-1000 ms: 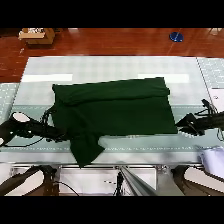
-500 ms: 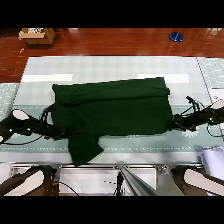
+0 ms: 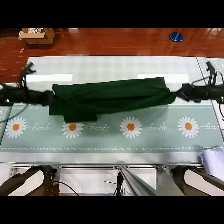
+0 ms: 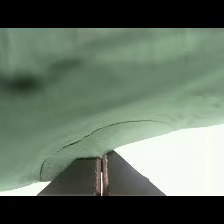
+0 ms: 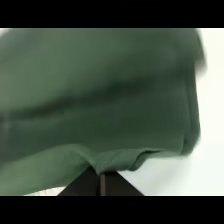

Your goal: Fold the shirts.

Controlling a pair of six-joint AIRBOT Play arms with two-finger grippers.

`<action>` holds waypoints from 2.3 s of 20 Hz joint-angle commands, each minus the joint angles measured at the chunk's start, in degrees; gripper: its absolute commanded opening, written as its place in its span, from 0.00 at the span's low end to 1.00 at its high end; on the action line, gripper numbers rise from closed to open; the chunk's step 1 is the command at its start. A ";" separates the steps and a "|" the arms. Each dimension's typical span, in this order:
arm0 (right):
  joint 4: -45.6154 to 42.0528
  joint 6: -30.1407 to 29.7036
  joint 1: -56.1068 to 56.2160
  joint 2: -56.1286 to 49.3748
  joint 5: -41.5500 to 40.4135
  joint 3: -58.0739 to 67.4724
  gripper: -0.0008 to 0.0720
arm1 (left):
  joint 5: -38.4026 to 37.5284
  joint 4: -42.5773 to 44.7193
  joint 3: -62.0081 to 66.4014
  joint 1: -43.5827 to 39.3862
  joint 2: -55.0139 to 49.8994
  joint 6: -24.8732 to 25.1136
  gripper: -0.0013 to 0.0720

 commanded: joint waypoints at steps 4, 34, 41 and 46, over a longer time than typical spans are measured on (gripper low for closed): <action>2.38 3.63 9.29 -10.84 -23.04 9.20 0.05 | 4.83 -1.62 8.79 0.09 -11.47 -2.21 0.05; -13.79 9.14 4.26 -19.82 -21.62 14.05 0.68 | -24.00 -6.51 26.60 11.85 -32.26 -4.22 0.72; 0.33 9.46 -4.55 -24.98 -9.22 14.05 0.81 | -23.87 -6.58 26.60 8.79 -30.05 -3.06 0.71; 16.06 3.04 -3.61 -30.51 -7.96 14.05 0.81 | -22.43 -6.69 26.60 6.56 -30.23 -1.62 0.64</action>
